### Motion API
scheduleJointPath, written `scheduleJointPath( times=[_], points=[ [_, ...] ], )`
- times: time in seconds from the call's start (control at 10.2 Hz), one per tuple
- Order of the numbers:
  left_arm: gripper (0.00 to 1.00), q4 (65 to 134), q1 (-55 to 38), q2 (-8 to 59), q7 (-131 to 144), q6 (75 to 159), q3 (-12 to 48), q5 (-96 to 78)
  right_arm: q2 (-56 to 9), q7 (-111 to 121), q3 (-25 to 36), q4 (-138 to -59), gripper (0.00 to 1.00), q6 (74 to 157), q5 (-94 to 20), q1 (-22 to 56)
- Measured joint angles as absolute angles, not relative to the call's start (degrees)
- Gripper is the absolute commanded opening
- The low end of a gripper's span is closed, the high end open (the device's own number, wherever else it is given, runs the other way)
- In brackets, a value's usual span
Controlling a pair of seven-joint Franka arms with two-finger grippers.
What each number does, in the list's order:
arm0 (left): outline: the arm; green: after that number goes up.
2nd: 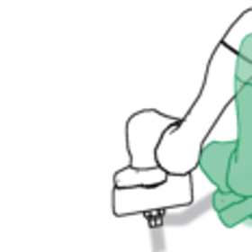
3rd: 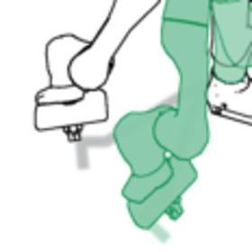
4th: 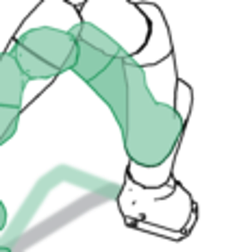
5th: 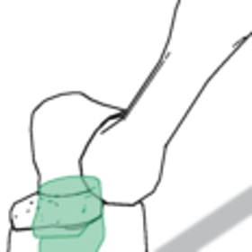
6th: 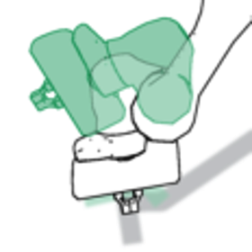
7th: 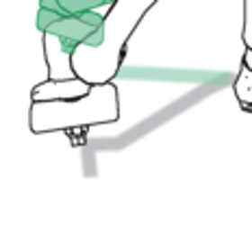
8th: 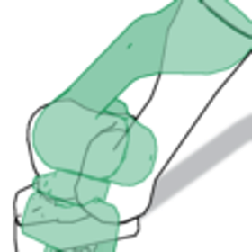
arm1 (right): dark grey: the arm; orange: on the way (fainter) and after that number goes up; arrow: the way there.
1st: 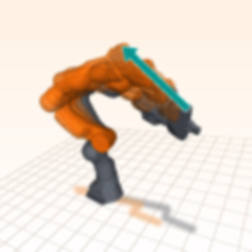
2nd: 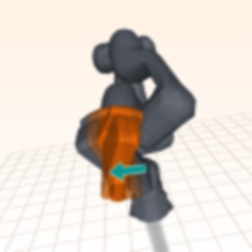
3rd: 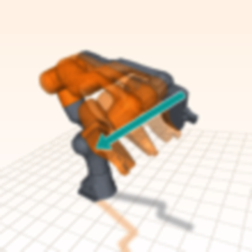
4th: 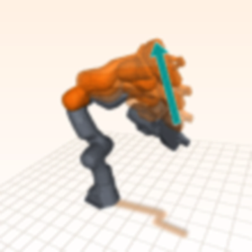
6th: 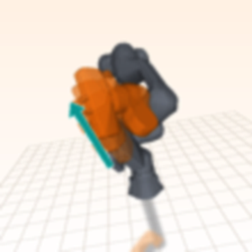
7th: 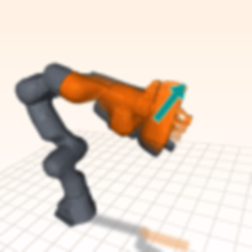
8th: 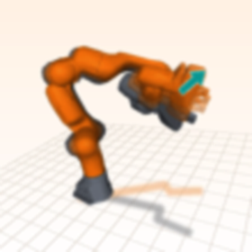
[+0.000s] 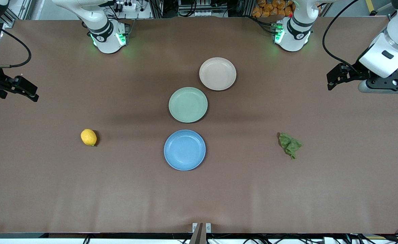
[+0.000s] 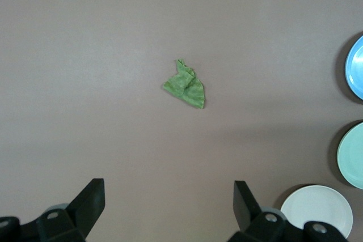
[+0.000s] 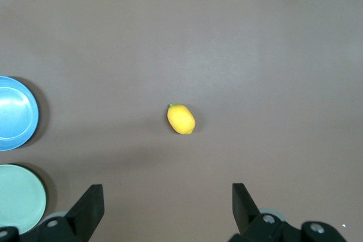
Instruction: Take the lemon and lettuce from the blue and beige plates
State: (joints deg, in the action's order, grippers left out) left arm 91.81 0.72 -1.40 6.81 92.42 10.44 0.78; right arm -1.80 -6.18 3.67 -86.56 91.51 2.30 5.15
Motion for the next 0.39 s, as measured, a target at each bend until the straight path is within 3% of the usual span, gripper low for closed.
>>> scheduleJointPath(
  times=[0.39],
  points=[
    [1.00, 91.6, 0.7, -1.4, 6.8, 92.4, 10.4, 0.8, -1.8, -4.9, 4.9, -86.6, 1.00, 91.6, 1.3, 5.1]
  ],
)
